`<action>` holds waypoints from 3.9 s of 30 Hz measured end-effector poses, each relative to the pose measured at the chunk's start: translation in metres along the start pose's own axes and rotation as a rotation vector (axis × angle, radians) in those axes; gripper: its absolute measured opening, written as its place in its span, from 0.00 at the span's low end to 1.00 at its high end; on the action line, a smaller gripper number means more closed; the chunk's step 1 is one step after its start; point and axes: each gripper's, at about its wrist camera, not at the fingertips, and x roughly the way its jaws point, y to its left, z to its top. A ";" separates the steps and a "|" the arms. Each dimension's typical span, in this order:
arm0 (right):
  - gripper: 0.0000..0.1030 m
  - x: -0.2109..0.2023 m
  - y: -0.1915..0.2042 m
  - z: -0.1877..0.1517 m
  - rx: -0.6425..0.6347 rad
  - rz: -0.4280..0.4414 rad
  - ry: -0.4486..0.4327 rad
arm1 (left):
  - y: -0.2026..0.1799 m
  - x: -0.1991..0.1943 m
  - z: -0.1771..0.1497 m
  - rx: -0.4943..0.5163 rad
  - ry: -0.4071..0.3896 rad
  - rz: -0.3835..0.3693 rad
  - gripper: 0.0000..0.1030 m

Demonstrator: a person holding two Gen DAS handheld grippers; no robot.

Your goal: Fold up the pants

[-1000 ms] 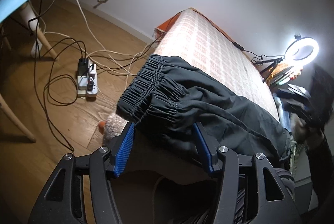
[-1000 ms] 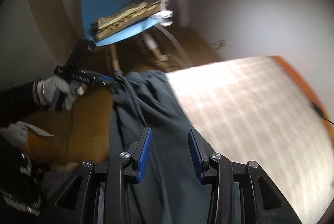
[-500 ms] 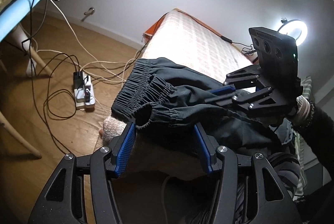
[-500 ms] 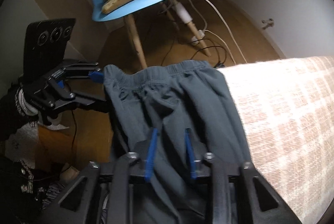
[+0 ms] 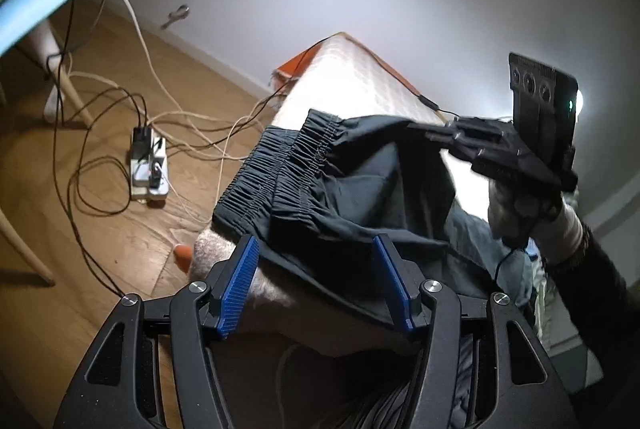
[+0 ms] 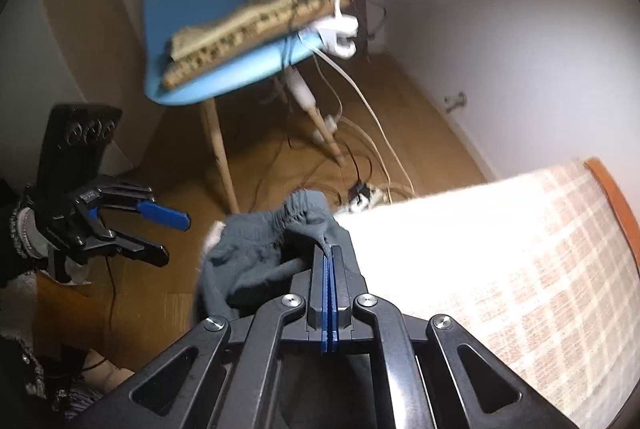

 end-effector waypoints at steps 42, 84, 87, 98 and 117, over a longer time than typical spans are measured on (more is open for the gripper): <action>0.04 -0.207 0.058 -0.325 0.226 -0.250 0.158 | 0.005 0.024 0.018 -0.103 -0.020 0.055 0.22; 0.59 -0.373 0.057 -0.470 0.986 -0.599 -0.359 | -0.186 0.035 0.042 0.374 0.023 -0.078 0.39; 0.59 -0.393 0.050 -0.500 1.058 -0.659 -0.359 | -0.239 0.064 0.040 0.445 0.079 -0.173 0.50; 0.61 -0.443 0.017 -0.598 1.228 -0.801 -0.300 | -0.429 0.183 -0.004 0.640 0.375 -0.433 0.64; 0.70 -0.427 -0.161 -0.621 1.196 -0.517 -0.236 | -0.589 0.351 -0.175 0.916 0.709 -0.375 0.64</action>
